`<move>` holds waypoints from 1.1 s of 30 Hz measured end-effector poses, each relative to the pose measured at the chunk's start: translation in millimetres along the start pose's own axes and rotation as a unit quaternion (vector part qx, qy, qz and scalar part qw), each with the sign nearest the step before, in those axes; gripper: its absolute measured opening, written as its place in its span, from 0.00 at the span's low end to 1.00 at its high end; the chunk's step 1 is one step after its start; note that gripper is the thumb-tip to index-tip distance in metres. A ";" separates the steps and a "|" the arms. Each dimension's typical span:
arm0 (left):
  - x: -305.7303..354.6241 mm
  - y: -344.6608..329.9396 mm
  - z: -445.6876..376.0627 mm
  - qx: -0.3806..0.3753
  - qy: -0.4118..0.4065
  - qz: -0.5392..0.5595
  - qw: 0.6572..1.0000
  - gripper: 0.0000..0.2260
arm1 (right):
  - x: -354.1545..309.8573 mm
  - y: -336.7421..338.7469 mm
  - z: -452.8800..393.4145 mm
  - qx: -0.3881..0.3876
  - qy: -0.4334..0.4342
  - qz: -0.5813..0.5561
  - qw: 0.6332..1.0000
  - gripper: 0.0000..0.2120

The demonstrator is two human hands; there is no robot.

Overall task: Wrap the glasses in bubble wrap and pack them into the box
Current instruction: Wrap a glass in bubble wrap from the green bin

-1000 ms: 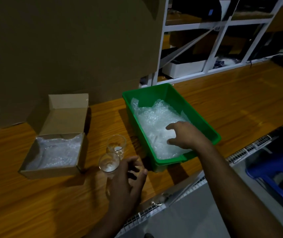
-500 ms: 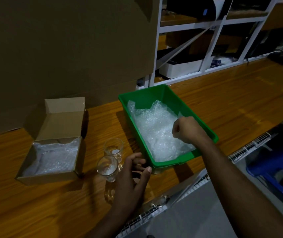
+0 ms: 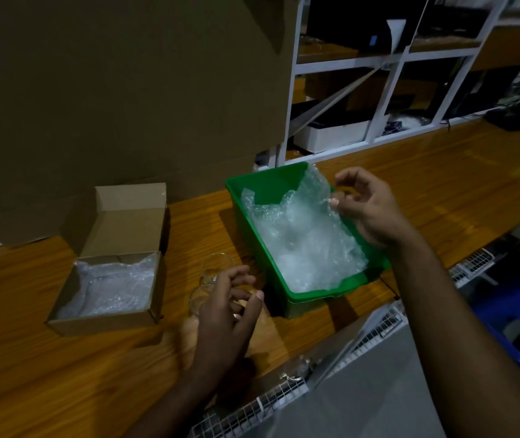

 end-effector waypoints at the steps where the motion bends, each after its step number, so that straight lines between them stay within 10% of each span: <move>1: 2.0 1.1 -1.8 -0.001 0.002 0.005 1.000 0.17 | -7.0 -4.1 2.4 -0.006 0.010 -0.069 0.998 0.17; 8: 22.4 -0.7 -28.8 -0.060 0.089 0.172 0.979 0.23 | -28.6 -42.5 18.7 -0.045 0.033 -0.282 0.958 0.18; 12: 31.8 -9.9 -33.7 -0.118 0.171 0.331 0.920 0.35 | -25.3 -97.8 41.3 -0.098 0.030 -0.131 0.986 0.19; 17: 24.7 16.1 -23.2 -0.022 0.231 0.364 0.902 0.16 | -10.1 -158.5 73.0 -0.202 0.070 0.060 0.975 0.22; 23: -23.9 85.1 5.9 0.045 0.318 0.397 0.860 0.08 | -6.9 -146.3 64.2 -0.105 0.094 0.088 0.986 0.17; 26: -26.4 120.9 25.6 0.017 0.304 0.429 0.850 0.11 | 11.3 -165.1 58.4 -0.130 0.017 0.096 0.987 0.24; 30: -28.7 185.7 39.2 0.085 0.247 0.289 0.921 0.03 | 45.9 -227.9 70.5 -0.271 -0.164 0.035 0.948 0.30; 33: -41.0 211.1 54.8 0.109 0.276 0.270 0.916 0.19 | 67.7 -274.5 86.0 -0.315 -0.265 -0.047 0.910 0.24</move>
Point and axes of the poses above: each hand's wrist, its own z-axis away from the middle knuckle, its own y-axis out of the back of the hand, x = y × z, the point moved 8 cm from there along -z, towards the middle knuckle, and after that the axes turned 2 degrees about -x, right-handed, at the moved point
